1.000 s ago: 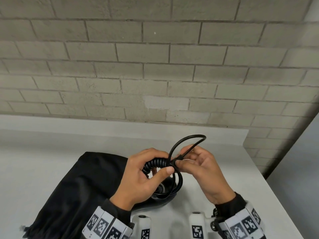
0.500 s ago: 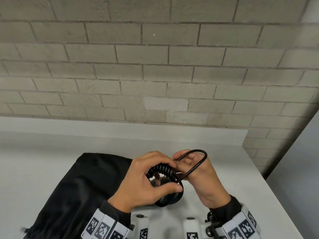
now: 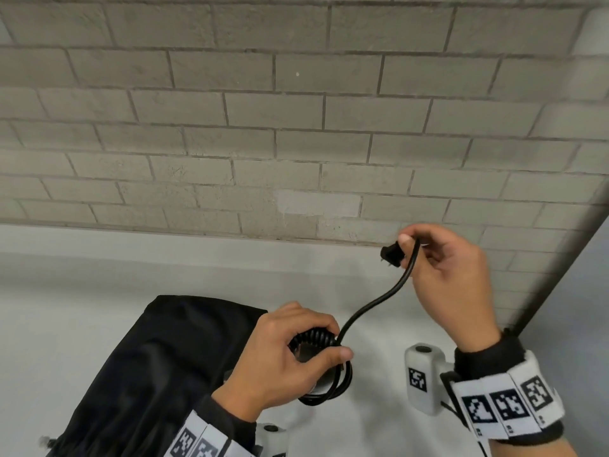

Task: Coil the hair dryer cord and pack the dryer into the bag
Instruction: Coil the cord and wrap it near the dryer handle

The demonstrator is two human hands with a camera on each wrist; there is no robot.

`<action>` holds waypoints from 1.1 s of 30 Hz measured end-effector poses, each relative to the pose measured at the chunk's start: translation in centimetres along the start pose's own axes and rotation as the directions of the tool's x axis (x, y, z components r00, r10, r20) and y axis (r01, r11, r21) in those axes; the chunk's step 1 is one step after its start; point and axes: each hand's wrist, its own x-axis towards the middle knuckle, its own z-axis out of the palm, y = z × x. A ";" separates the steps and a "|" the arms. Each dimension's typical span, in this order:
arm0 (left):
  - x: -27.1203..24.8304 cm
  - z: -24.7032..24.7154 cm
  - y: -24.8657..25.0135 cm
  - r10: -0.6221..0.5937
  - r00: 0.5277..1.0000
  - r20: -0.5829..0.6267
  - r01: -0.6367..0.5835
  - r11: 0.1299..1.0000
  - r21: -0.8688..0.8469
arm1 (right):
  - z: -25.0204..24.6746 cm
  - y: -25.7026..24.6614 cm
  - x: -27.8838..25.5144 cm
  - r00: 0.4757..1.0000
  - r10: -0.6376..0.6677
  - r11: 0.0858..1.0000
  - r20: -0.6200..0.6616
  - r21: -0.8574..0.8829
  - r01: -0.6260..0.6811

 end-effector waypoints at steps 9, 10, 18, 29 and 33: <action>0.4 -0.1 1.2 -0.283 0.958 -0.037 0.284 0.959 0.005 | -1.6 1.4 0.8 0.968 0.021 0.998 -0.249 -0.058 -0.037; 0.6 -0.3 1.4 -0.304 0.953 -0.017 0.304 0.953 0.010 | -1.7 1.3 0.9 0.965 0.019 0.997 -0.260 -0.064 -0.036; 1.9 -1.5 3.0 -0.371 0.910 0.184 0.343 0.925 0.166 | -1.6 1.0 1.0 0.957 0.026 0.998 -0.289 -0.039 -0.039; 1.1 -0.7 2.6 -0.298 0.954 0.012 0.298 0.948 -0.114 | 0.2 1.7 -2.1 0.963 0.212 0.975 -0.167 0.107 -0.196; 0.9 -0.6 2.4 -0.267 0.962 -0.060 0.251 0.948 -0.194 | 2.6 1.2 -4.9 0.915 0.398 0.878 0.071 0.258 -0.403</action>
